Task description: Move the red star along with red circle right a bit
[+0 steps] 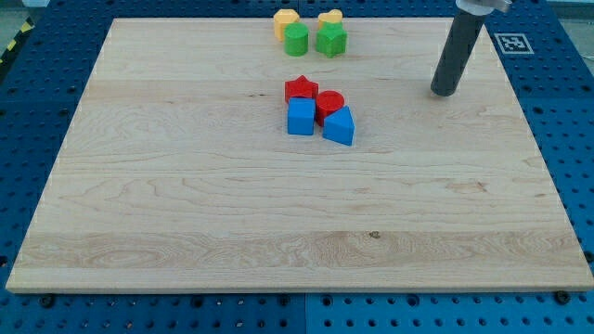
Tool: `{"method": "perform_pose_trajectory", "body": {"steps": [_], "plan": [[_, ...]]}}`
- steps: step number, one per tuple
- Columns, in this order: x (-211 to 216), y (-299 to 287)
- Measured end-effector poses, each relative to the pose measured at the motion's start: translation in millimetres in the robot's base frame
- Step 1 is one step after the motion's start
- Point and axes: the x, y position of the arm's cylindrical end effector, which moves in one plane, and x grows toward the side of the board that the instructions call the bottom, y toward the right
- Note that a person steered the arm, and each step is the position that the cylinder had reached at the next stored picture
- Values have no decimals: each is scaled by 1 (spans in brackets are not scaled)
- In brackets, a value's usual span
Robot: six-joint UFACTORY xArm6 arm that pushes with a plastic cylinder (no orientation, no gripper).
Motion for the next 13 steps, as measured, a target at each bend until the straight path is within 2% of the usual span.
{"method": "perform_pose_trajectory", "body": {"steps": [5, 6, 7, 9, 10, 11, 13], "plan": [[2, 0], [-9, -20], [-25, -76], [-25, -224], [-24, -236], [15, -228], [38, -166]]}}
